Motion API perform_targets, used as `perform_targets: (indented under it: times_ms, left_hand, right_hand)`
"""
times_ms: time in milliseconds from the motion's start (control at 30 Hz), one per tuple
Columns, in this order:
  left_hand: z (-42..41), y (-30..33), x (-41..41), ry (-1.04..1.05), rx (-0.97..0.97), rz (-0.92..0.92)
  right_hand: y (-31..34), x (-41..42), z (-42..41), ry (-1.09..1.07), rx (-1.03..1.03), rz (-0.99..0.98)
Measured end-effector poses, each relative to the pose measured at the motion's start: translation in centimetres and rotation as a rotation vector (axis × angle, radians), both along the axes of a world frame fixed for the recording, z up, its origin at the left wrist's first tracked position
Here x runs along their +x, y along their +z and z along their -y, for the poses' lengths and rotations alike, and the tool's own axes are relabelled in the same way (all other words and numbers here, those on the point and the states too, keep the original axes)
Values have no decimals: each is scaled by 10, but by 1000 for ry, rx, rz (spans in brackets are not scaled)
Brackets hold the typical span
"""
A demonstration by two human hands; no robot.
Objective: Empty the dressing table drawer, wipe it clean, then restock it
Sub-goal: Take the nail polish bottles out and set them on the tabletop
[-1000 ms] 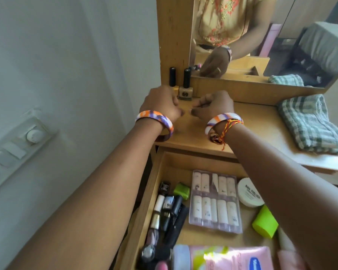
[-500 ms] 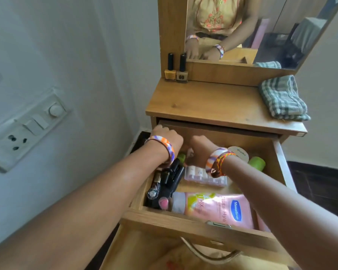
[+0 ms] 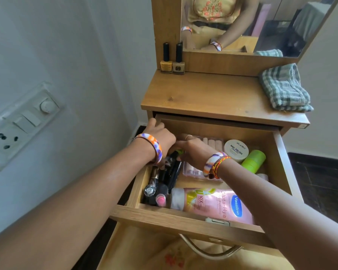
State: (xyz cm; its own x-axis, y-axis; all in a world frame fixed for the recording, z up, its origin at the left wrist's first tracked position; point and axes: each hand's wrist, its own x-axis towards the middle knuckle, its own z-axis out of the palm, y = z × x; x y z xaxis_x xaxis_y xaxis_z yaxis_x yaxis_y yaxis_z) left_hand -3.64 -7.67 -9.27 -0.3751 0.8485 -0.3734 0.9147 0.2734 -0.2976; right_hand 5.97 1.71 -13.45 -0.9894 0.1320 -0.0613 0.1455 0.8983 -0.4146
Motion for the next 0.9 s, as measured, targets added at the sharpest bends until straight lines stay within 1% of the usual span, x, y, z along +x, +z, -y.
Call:
perform_targets:
  times_ms: [100,167,233,333,400,467,533,633,900]
  left_hand:
    - [-1,2,-2,-9,90,-2]
    - [-3,5,-3,18,114,16]
    - [-6,8,-4,32,114,-12]
    - [-7,12,-4,0,50,-109]
    - [-8,12,-3,-24,-42,-122]
    - [-10,10,0,-24,-138,-111]
    - [-12,6,4,-22,-207,-116]
    - [-13,0,5,-44,-258,-144]
    - [-16,6,6,-132,-275,-183]
  right_hand:
    - [-2,0,-6,-53,-105,-132]
    - [-2,0,-9,-127,-153,-154]
    - [-3,0,-11,-230,-259,-165]
    - [-3,0,-13,-404,-492,-200]
    - [-4,0,-15,-487,-589,-209]
    - [-5,0,-16,-525,-659,-227]
    - [-7,0,-17,-529,-699,-256]
    - [-10,1,-16,-530,-735,-273]
    - [-2,3,-15,-545,-791,-291]
